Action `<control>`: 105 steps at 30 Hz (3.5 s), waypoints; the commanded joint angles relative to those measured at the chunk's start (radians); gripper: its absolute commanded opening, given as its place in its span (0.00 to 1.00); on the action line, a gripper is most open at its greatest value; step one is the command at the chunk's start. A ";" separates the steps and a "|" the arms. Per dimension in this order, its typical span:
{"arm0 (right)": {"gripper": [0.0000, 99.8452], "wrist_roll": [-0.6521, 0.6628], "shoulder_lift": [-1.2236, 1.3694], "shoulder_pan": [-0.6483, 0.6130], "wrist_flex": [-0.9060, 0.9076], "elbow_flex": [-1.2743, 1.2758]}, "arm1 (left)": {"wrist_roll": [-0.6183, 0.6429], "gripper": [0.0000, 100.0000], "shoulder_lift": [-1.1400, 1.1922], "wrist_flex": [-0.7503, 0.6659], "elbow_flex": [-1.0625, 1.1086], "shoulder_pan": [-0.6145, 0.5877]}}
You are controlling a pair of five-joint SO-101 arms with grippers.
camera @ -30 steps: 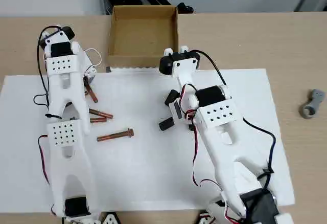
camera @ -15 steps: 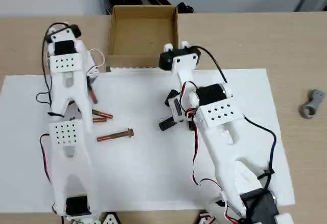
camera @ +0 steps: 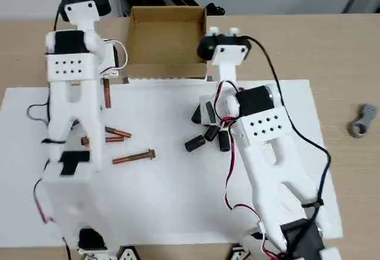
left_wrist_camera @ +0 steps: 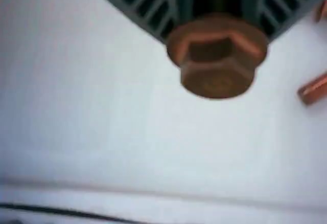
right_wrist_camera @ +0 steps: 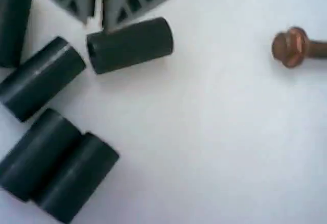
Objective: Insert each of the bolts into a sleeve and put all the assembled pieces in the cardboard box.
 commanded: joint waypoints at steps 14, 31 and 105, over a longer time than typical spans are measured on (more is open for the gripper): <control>0.11 -0.298 0.101 -0.082 0.134 -0.048 | -0.189 0.00 -1.143 0.017 0.794 -0.126; 0.12 -0.399 0.162 -0.099 0.223 -0.046 | -0.370 0.00 -1.556 -0.038 1.167 -0.318; 0.12 0.207 0.386 0.058 -0.137 0.146 | -0.365 0.00 -1.551 -0.040 1.170 -0.318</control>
